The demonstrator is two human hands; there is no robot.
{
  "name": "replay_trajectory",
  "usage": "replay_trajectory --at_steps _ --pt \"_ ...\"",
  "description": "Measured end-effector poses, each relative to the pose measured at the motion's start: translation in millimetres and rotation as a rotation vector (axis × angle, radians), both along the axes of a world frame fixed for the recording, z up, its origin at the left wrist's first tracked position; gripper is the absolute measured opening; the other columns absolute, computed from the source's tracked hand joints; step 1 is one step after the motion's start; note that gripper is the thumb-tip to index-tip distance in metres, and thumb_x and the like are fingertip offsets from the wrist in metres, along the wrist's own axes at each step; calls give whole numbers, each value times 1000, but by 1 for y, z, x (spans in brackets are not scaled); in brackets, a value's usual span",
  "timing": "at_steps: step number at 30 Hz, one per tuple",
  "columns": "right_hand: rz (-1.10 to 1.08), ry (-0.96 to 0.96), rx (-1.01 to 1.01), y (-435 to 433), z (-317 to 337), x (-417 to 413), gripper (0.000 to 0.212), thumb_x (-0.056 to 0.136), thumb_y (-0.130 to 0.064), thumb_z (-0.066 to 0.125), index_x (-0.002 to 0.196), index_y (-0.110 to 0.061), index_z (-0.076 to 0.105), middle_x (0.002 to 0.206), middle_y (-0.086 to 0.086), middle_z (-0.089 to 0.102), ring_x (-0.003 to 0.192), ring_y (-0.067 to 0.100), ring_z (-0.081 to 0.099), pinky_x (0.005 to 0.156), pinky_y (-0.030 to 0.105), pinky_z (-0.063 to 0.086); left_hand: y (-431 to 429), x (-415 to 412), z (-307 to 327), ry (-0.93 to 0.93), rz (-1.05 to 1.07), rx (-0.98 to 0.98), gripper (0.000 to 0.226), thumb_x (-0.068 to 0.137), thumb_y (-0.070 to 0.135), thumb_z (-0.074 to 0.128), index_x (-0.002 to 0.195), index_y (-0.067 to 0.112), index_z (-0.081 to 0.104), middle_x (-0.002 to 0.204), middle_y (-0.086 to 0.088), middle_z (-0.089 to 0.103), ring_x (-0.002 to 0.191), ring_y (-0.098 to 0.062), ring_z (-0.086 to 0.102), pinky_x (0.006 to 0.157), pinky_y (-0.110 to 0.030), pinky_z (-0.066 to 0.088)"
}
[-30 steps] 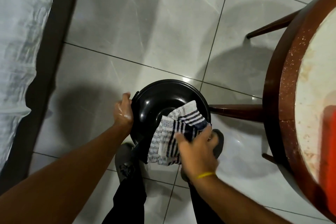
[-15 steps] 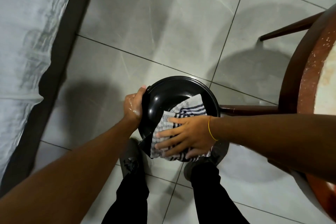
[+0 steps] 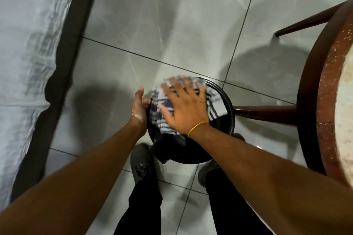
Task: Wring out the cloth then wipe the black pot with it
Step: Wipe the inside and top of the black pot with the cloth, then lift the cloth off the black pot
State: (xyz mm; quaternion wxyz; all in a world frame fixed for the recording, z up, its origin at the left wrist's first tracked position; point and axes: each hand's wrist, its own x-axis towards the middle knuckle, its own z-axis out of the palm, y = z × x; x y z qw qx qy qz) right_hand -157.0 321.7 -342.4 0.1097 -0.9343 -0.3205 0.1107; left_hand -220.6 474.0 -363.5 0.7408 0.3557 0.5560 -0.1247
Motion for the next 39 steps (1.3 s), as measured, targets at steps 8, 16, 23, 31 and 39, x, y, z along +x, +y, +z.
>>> replay_trajectory --at_steps 8,16,23,31,39 --pt "-900 234 -75 2 19 13 67 104 -69 41 162 -35 45 174 2 38 162 35 32 122 68 25 -14 8 -3 230 1 368 57 84 68 56 61 16 49 65 -6 46 64 -24 46 80 -41 40" --pt "-924 729 51 -88 34 46 95 84 -65 82 158 -18 47 161 8 53 151 36 51 125 64 37 -48 11 47 -71 -671 1176 48 100 54 57 135 20 56 132 -5 64 125 -24 57 108 -50 49" --pt "-981 622 220 -80 36 35 56 82 -49 91 123 -28 60 138 -4 52 132 29 59 110 51 41 -75 63 68 -68 -1193 960 115 77 40 91 165 26 18 165 -11 41 154 -35 36 120 -70 32" --pt "-800 660 313 -79 76 51 35 86 -15 80 93 -28 48 101 17 73 100 40 70 82 43 52 -75 100 100 -214 -1280 971 75 79 13 78 147 5 50 121 -21 73 114 -44 68 93 -39 51" --pt "-912 622 639 -124 218 82 39 82 -19 74 114 -28 54 111 9 73 105 33 72 92 43 60 -108 176 245 -180 -1316 676 98 56 17 92 147 14 55 110 -11 76 101 -29 74 94 -38 58"
